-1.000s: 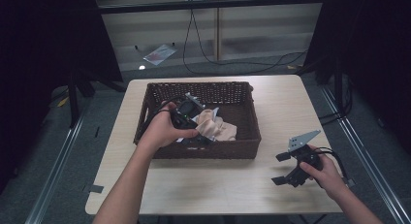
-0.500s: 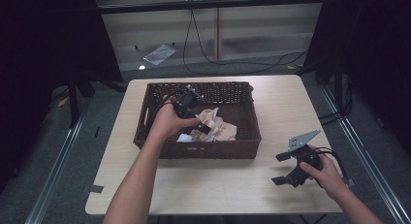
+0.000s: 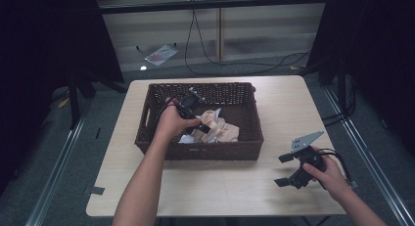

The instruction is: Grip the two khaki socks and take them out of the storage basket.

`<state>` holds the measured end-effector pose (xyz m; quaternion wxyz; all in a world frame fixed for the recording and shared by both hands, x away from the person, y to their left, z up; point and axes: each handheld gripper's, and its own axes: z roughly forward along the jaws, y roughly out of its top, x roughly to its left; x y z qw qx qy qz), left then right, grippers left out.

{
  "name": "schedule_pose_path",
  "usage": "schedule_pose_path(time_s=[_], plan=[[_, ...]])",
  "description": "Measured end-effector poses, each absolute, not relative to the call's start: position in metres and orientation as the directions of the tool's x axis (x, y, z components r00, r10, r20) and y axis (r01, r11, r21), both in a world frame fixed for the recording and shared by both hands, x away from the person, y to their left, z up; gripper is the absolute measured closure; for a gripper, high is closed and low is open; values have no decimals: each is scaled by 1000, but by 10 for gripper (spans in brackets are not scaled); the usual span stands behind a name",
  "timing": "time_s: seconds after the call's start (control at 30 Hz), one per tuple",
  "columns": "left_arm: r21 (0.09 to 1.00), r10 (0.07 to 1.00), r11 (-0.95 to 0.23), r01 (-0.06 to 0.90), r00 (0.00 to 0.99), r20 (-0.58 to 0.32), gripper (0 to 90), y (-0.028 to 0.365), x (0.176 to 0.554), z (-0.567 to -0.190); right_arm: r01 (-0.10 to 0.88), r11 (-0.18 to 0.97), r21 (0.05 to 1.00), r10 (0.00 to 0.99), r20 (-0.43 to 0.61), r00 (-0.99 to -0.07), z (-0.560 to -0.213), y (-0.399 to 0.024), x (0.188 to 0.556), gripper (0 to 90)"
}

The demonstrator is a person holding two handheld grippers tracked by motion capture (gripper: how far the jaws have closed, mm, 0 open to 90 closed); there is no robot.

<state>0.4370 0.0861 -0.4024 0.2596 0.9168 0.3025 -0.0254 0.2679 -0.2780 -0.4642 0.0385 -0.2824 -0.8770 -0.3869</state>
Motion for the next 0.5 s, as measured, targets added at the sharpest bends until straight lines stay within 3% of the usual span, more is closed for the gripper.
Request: schedule_pose_path(time_s=[0.5], plan=[[437,515,-710,553,830,-214,493,75,441,-415,525,542,657,464,287,-838,-464,-278,268,17]])
